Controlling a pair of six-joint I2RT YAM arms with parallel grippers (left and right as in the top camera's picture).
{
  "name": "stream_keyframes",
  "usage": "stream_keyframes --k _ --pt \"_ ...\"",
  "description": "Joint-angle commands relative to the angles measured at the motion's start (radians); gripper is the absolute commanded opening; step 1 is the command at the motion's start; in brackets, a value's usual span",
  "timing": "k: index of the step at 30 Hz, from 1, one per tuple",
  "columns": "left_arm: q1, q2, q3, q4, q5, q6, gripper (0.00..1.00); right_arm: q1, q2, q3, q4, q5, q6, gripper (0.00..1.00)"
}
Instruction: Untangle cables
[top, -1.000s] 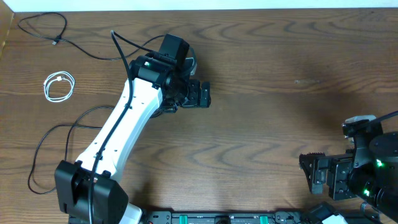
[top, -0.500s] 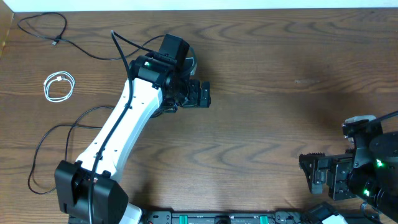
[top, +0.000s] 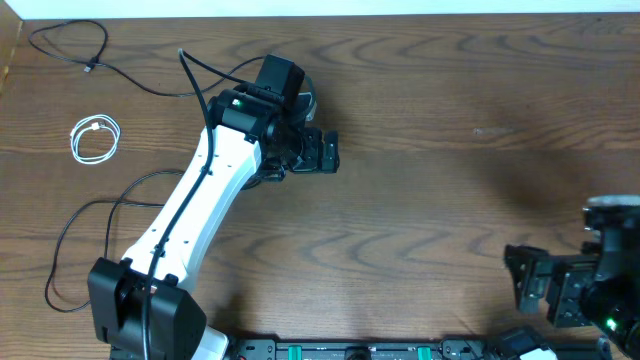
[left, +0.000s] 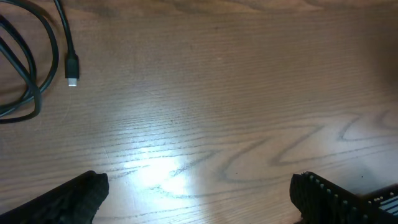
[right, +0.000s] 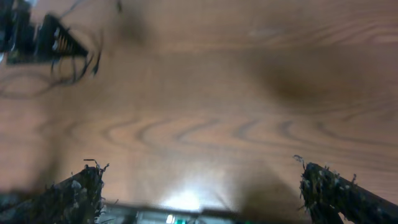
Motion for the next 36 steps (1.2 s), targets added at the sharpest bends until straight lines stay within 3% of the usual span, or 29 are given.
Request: stream_keyframes --k 1,12,19,33,36 --pt "0.001 0.001 0.0 -0.003 -0.014 0.009 0.98 -0.072 -0.044 -0.063 0.052 0.027 -0.115 0.99" --pt "0.001 0.001 0.0 -0.003 -0.014 0.009 0.98 -0.198 -0.216 -0.312 0.087 0.063 -0.17 0.99" --pt "0.001 0.001 0.0 -0.003 -0.014 0.009 0.98 -0.233 -0.359 -0.537 0.354 0.033 -0.301 0.99" --pt "0.001 0.001 0.0 -0.003 -0.014 0.009 0.98 -0.273 -0.663 -1.061 0.835 -0.015 -0.313 0.99" --pt "0.001 0.001 0.0 -0.003 -0.014 0.009 0.98 -0.273 -0.711 -1.164 0.929 -0.046 -0.381 0.99"
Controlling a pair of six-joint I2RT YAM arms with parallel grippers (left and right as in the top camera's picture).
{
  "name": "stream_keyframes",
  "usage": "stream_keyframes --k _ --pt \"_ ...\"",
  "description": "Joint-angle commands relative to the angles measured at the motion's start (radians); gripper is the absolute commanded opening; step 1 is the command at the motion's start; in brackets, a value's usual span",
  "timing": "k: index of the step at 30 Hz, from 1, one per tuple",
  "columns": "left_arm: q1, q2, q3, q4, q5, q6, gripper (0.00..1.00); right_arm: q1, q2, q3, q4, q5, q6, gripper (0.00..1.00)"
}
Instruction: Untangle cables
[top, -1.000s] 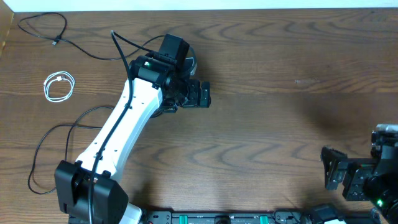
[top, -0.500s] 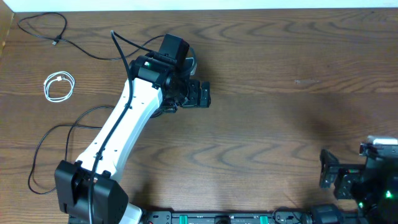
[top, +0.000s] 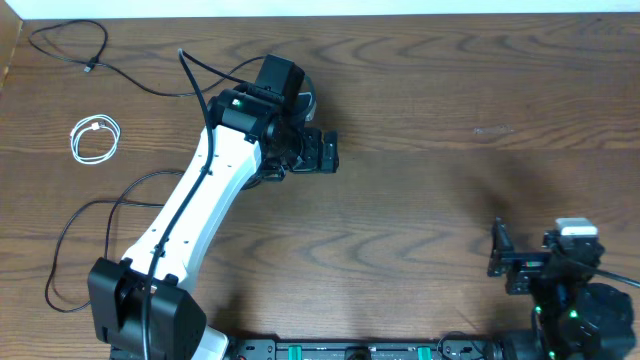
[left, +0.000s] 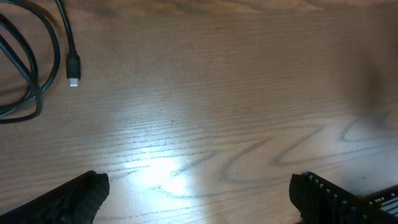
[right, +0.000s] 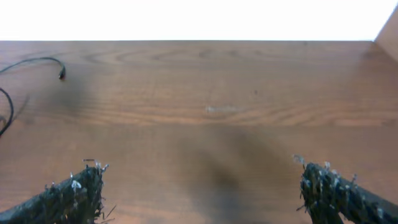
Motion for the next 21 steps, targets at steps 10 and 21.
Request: stream_keyframes --k 10,21 --pt "0.001 0.001 0.0 -0.003 -0.01 0.008 0.98 -0.007 -0.157 -0.347 0.342 -0.117 -0.141 0.99" --pt "0.001 0.001 0.0 -0.003 -0.01 0.008 0.98 -0.029 -0.174 -0.557 0.665 -0.109 -0.144 0.99"
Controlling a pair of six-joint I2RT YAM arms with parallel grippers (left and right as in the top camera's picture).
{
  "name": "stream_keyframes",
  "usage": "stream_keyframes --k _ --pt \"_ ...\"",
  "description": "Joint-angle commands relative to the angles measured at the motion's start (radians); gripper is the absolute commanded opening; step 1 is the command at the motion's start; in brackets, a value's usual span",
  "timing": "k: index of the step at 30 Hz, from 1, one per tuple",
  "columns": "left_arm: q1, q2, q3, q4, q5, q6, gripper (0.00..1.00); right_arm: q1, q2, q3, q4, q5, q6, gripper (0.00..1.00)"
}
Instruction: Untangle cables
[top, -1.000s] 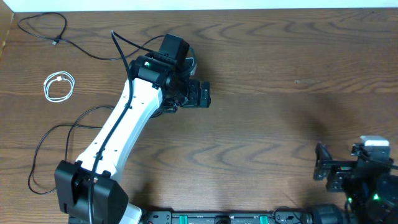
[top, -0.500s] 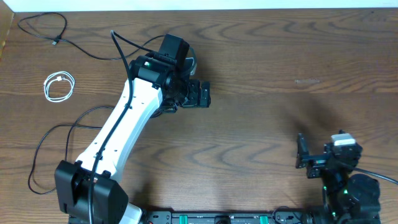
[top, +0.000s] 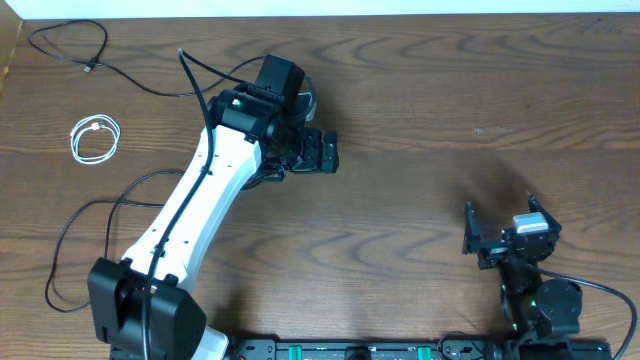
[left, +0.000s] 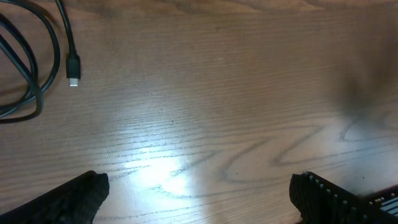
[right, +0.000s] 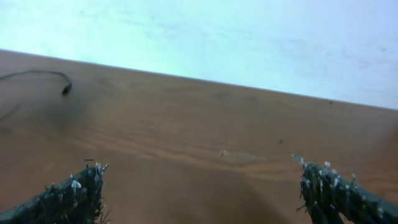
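A thin black cable (top: 68, 40) loops at the table's far left corner and runs toward the white left arm. A small white cable coil (top: 95, 138) lies apart, left of the arm. More black cable (top: 88, 222) loops beside the arm's base. My left gripper (top: 328, 153) is open over bare wood at mid table; its wrist view shows black cable loops (left: 28, 68) and a plug end (left: 73, 70) ahead, nothing between the fingers (left: 68, 199). My right gripper (top: 500, 220) is open near the front right, tilted up, empty (right: 202, 193).
The brown wooden table (top: 450, 120) ends at a pale wall along the far side (right: 217, 37). A black cable end (right: 64, 88) shows far off in the right wrist view. The arm bases and a black rail (top: 360, 350) stand along the front edge.
The right gripper has shifted a little left and away from the front edge and tipped upward, so its view holds more wall. The left arm and the cables have not moved.
At first the right gripper sat at the front right corner facing left across the table, open. Then it faced the far edge, and now it points higher and stands slightly farther left. The left gripper stayed open over the same spot throughout.
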Motion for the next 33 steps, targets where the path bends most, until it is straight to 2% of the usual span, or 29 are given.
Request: stream_keyframes --k 1,11,22,33 --pt "0.001 0.001 0.0 -0.003 -0.01 0.008 0.98 -0.016 -0.007 -0.04 0.048 -0.003 -0.014 0.99" --pt "0.001 0.001 0.0 -0.003 -0.01 0.008 0.98 -0.064 -0.007 -0.042 0.039 0.029 -0.013 0.99" --pt "0.001 0.001 0.0 -0.002 -0.01 0.008 0.98 -0.06 -0.007 -0.042 0.037 0.044 0.096 0.99" --pt "0.001 0.001 0.0 -0.002 -0.01 0.008 0.98 -0.022 -0.007 -0.042 0.036 0.039 0.053 0.99"
